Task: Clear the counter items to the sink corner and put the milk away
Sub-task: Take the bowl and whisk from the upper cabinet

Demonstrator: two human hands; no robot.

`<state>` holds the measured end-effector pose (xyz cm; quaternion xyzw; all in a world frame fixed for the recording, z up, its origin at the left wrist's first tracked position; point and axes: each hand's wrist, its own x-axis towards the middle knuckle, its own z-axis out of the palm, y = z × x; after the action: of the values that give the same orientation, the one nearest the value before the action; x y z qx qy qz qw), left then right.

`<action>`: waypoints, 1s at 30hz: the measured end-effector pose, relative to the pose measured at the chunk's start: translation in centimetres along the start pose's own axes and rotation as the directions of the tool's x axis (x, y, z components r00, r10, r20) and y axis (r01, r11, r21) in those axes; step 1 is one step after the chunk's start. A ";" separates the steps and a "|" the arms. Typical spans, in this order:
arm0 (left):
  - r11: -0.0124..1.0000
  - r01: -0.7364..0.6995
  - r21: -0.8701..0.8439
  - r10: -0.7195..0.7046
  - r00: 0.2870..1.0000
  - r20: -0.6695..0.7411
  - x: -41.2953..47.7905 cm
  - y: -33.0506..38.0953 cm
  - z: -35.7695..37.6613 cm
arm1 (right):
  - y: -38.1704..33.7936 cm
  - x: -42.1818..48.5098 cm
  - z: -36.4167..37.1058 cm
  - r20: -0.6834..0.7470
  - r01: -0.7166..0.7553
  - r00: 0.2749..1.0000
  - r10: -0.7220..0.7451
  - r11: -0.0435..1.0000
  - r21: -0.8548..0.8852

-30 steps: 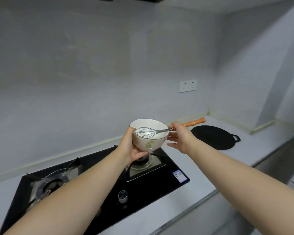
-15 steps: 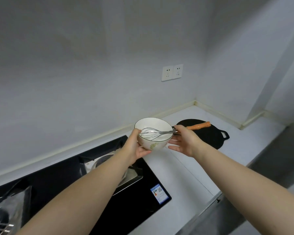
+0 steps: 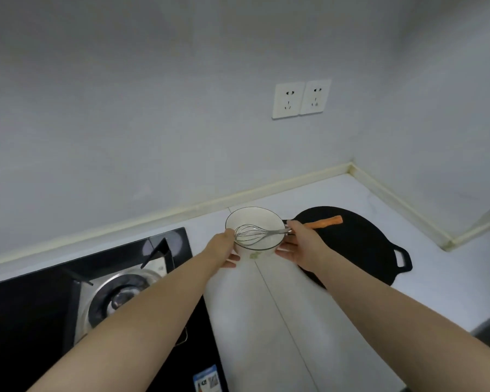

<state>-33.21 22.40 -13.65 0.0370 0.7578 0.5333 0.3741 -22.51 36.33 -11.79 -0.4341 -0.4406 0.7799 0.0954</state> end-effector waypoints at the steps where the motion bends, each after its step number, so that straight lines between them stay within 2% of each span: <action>1: 0.999 0.008 0.036 -0.007 1.000 -0.016 1.2 0.1 0.8 | -0.3 1.5 -0.5 0.000 -0.030 1.000 0.030 0.999 0.012; 5: 0.994 0.052 0.093 -0.046 0.996 -0.073 4.2 -0.4 2.5 | -0.1 5.4 -1.7 0.011 -0.108 0.994 0.107 0.994 0.013; 11: 0.989 0.136 0.064 -0.131 0.989 -0.073 6.5 -1.0 4.3 | 0.5 8.9 -3.8 0.008 -0.159 0.987 0.160 0.985 -0.060; 22: 0.985 0.138 -0.104 -0.143 0.988 -0.049 7.0 -1.7 6.0 | 0.5 10.6 -5.5 0.021 -0.150 0.988 0.152 0.986 -0.072; 30: 0.990 0.130 -0.060 -0.133 0.990 -0.047 6.4 -2.4 5.9 | 0.7 10.7 -5.4 0.047 -0.176 0.983 0.179 0.983 -0.052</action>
<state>-33.38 28.90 -19.89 -0.0374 0.7523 0.5296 0.3900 -24.69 44.89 -19.92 -0.4535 -0.4209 0.7856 0.0037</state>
